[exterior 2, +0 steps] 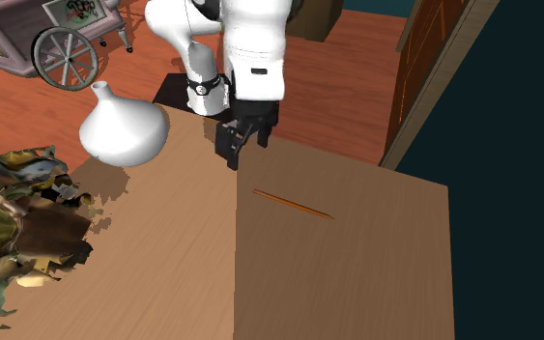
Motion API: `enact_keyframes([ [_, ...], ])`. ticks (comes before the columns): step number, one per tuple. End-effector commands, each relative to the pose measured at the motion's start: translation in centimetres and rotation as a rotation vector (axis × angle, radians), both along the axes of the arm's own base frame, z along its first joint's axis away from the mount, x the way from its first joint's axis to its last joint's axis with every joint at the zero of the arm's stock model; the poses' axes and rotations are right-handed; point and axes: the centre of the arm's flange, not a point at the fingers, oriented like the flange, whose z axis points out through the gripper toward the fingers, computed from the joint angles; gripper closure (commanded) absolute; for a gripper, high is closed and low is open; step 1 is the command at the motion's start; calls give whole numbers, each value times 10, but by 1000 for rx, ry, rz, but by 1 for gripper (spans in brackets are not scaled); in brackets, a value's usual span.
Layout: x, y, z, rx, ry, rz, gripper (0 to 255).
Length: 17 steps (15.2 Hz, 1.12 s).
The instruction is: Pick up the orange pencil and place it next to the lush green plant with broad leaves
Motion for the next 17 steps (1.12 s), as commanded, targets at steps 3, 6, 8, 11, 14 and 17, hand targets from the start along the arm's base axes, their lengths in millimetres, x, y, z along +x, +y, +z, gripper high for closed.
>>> enact_keyframes([
  [3,14,41,-24,-20,-34,136,0],
  [6,21,71,-41,-34,-56,227,0],
  [8,23,70,-51,-34,-56,227,0],
  [11,26,68,-66,-34,-56,227,0],
  [14,29,67,-80,-34,-56,227,0],
  [17,29,67,-80,-34,-56,227,0],
])
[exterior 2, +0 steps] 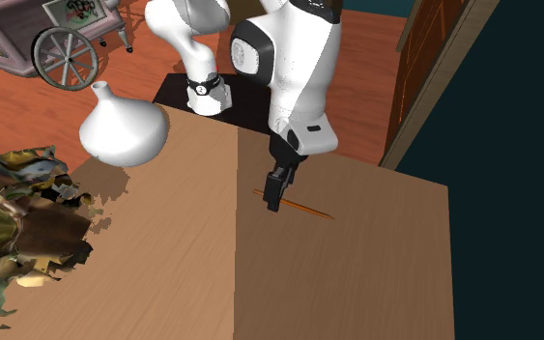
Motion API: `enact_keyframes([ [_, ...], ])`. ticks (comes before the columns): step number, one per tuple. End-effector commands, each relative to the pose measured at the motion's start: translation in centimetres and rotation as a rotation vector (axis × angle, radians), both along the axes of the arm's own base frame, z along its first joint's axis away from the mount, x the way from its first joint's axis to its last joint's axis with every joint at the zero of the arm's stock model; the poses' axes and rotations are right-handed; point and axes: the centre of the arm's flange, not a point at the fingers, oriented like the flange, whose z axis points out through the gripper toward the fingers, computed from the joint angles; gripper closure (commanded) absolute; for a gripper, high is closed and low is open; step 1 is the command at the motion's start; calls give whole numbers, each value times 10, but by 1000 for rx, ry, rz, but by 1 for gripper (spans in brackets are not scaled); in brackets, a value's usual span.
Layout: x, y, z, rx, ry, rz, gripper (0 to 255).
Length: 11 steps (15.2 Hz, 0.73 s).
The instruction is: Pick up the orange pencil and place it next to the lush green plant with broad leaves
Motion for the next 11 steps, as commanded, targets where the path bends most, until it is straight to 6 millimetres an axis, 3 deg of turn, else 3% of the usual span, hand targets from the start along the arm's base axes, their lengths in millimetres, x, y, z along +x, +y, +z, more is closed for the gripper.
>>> enact_keyframes([
  [1,0,0,-1,0,0,0,0],
  [4,0,0,-1,0,0,0,0],
  [5,0,0,-1,0,0,0,255],
  [11,0,0,0,0,0,0,255],
])
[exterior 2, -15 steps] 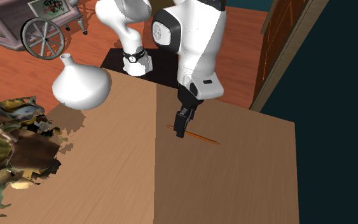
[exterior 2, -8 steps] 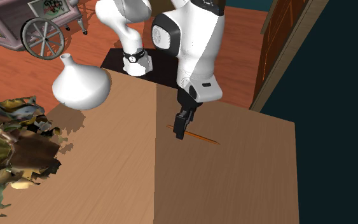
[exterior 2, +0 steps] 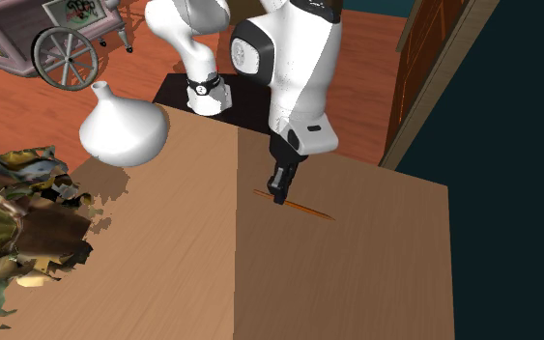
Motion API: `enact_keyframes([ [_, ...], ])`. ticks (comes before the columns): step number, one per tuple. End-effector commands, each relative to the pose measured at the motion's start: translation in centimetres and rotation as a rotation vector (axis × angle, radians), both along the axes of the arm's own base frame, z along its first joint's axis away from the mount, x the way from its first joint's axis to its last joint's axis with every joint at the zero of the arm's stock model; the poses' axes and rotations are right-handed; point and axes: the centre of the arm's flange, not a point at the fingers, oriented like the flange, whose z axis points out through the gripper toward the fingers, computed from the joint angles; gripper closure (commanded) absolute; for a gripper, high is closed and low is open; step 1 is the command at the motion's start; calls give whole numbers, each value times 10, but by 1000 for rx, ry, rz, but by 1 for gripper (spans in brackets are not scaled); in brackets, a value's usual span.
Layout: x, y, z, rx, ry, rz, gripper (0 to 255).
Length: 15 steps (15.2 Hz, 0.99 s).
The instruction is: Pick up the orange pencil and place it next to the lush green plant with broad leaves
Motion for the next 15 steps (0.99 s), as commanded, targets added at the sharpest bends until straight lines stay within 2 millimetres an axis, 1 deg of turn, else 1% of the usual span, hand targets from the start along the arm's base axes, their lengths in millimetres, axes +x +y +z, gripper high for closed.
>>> enact_keyframes([
  [1,0,0,-1,-1,1,0,255],
  [3,0,0,-1,-1,1,0,255],
  [15,0,0,63,-1,1,0,255],
])
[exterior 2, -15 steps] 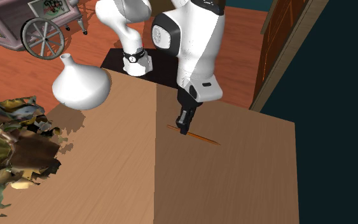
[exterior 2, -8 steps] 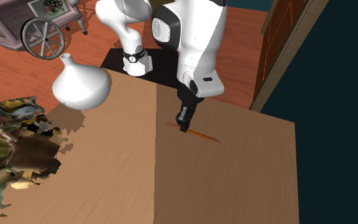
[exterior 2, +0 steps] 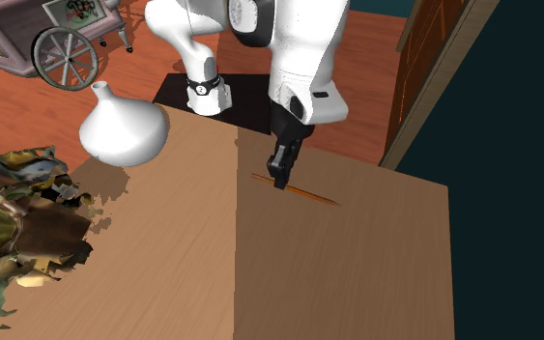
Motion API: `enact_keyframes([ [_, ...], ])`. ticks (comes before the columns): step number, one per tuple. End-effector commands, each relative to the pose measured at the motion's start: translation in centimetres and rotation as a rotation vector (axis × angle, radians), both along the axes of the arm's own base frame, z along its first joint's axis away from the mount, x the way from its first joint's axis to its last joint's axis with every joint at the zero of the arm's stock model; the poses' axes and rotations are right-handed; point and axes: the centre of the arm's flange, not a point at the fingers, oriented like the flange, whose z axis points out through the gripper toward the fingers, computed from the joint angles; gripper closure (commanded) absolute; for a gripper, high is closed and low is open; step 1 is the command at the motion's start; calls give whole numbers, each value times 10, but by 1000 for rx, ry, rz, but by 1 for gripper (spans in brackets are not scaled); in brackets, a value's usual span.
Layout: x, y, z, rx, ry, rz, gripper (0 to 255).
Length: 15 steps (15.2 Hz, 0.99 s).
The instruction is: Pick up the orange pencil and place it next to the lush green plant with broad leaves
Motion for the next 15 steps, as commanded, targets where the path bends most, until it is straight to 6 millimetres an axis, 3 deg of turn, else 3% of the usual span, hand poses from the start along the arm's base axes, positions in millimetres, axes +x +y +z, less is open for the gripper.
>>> enact_keyframes([
  [1,-1,-1,10,0,0,0,255],
  [15,-1,-1,84,0,0,0,255],
])
